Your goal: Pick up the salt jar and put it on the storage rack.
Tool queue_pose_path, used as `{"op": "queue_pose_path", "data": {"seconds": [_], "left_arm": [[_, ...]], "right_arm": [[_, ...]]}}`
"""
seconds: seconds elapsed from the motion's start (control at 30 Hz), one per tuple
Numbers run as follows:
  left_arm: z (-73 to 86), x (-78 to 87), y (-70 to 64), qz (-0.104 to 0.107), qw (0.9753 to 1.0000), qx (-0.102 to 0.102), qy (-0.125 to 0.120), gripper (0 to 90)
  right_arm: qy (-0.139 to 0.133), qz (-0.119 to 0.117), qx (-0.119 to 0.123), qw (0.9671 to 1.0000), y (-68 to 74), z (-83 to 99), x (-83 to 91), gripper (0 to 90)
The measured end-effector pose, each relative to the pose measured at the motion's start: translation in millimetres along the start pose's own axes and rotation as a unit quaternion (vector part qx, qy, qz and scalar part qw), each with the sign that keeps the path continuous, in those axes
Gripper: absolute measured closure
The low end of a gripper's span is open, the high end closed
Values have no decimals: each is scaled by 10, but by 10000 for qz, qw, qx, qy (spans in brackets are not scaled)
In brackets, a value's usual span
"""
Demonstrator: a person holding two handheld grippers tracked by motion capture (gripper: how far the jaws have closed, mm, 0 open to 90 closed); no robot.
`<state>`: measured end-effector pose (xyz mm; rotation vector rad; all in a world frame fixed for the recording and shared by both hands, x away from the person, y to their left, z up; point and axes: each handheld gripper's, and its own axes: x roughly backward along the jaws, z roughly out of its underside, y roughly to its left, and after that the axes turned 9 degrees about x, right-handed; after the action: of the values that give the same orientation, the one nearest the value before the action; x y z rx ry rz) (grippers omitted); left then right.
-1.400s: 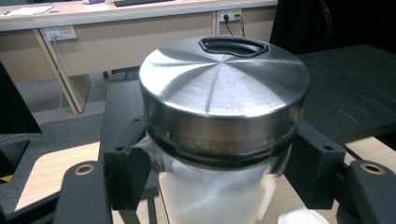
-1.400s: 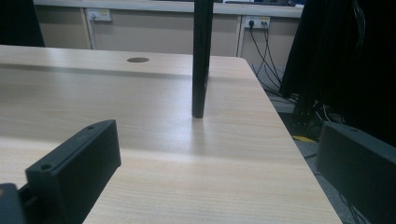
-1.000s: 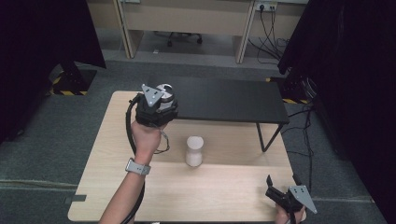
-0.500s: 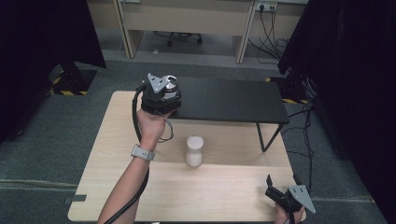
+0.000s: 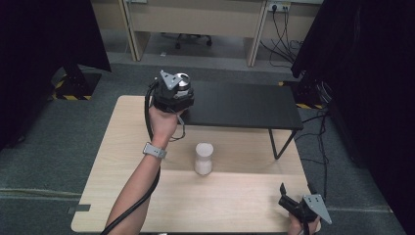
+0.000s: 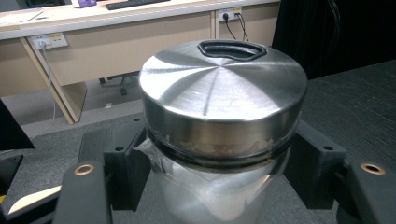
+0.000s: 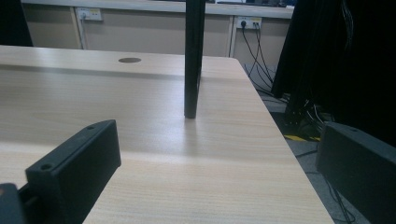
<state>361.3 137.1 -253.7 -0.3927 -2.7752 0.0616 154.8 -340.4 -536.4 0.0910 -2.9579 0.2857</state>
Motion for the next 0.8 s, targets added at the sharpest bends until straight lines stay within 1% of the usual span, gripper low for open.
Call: {"op": "queue_pose_path", "data": {"seconds": [0.17,0.23,0.4,0.5,0.63,0.7,0.73,0.77,0.8], "left_arm": [[-7,-60,-4,-8,10000,-12,52,311],[6,-90,-4,-19,10000,16,60,311],[36,-103,-17,-41,10000,7,46,311],[35,-112,-6,-47,10000,52,55,311],[63,-108,3,-44,9999,93,3,311],[67,-113,-3,-70,10000,43,29,310],[72,-126,-6,-98,9999,33,59,311],[88,-127,16,-73,9999,78,32,310],[88,-127,16,-73,9999,78,32,310]], "right_arm": [[-3,-3,-4,10000,-5,2,-1,3],[-6,-4,-3,10000,-5,3,0,3],[-7,-14,-42,10000,-13,3,1,3],[-10,-25,-48,10000,-19,5,1,3],[-3,-16,-51,10000,-18,3,-1,3],[-19,23,-193,9998,-25,8,0,3],[-35,26,-229,9997,-28,13,1,3],[-51,28,-244,9997,-32,18,3,3],[-51,28,-244,9997,-32,18,3,3]]}}
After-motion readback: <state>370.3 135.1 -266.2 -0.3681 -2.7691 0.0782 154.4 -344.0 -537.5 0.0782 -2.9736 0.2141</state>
